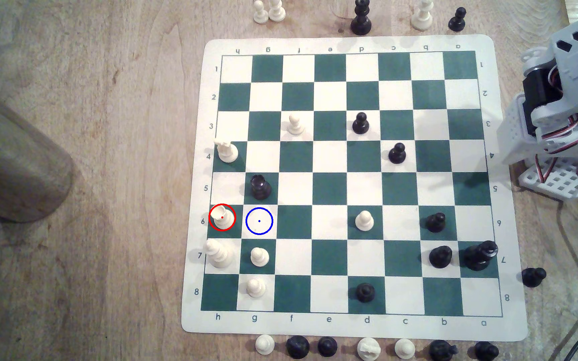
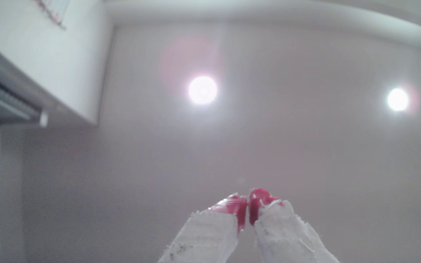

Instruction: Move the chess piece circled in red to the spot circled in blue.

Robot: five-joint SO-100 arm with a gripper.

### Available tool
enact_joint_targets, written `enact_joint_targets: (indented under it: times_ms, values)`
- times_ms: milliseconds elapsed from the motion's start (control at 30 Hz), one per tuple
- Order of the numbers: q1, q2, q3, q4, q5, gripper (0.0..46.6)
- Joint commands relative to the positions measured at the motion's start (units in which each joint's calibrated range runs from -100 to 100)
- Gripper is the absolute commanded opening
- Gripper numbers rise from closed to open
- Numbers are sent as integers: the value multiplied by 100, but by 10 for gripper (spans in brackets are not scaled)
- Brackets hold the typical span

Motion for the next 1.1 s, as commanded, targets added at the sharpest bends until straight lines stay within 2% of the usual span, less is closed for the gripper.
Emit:
enact_joint_targets:
  times_ms: [0, 133, 300, 367, 600, 833, 933, 1000, 1033, 1067]
  values:
    - [-298, 6, 126, 658, 24, 2]
    - [-563, 6, -200, 1911, 24, 2]
    - [-845, 14, -1224, 4753, 0, 2]
    - [-947, 14, -1941, 6678, 0, 2]
    - [-962, 14, -3527, 10896, -15, 2]
    - [-509, 141, -4171, 13533, -24, 2]
    - [-650, 532, -4343, 14106, -44, 2]
    - [-650, 786, -4452, 14237, -176, 2]
    - [-657, 914, -4479, 14295, -200, 11]
    - [-743, 1296, -4515, 14303, -166, 66]
